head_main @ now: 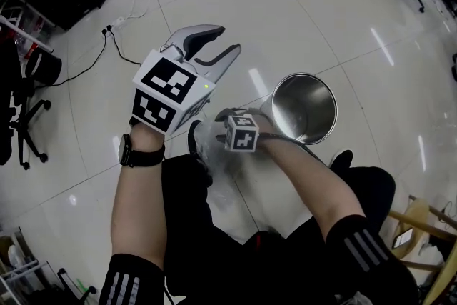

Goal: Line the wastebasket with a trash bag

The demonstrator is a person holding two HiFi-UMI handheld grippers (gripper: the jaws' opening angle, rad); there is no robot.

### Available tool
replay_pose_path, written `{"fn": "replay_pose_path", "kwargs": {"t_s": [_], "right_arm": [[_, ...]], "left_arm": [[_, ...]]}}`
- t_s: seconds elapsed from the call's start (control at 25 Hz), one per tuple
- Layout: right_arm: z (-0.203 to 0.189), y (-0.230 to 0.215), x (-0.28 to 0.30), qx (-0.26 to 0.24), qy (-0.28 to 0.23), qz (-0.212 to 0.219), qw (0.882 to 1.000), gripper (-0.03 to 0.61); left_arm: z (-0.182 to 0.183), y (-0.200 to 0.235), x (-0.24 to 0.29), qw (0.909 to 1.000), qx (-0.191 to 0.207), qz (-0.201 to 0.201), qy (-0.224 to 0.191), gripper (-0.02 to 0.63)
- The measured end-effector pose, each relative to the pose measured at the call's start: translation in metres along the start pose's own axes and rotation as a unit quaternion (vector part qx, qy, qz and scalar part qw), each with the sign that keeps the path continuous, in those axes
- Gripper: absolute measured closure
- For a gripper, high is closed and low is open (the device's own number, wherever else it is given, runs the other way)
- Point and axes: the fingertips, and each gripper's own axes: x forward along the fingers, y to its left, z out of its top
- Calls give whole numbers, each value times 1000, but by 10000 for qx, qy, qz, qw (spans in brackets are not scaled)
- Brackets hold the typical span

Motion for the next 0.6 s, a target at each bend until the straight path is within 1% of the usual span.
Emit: {"fn": "replay_pose_path", "kwargs": {"t_s": [0.08,0.2,0.28,0.4,0.44,0.48,0.52,0.56,0.6], "right_arm": [[-12,2,22,-48,253,94,9996,360],[-23,2,46,-360,566,43,9977,350],[-23,1,59,-459,651,26,9968,347],[-17,-2,69,-325,612,-1,9976,353],[-15,-3,70,-271,574,-52,9980,379],[-12,-4,70,-229,534,-113,9982,422],[-9,-5,69,-199,499,-166,9984,476],[-7,-6,66,-177,469,-201,9985,550],[-5,-5,63,-159,440,-219,9987,571]], "left_arm": [[-1,2,-1,10000,-33,18,-27,463],[-4,1,0,10000,2,-12,23,463],[-5,2,0,10000,1,-27,25,463],[-4,4,1,10000,-17,-28,-7,463],[-3,4,1,10000,-19,-31,-20,463],[-1,4,2,10000,-17,-38,-31,463],[0,4,2,10000,-12,-46,-40,463],[1,3,3,10000,-5,-54,-46,463],[2,3,3,10000,2,-63,-52,463]]}}
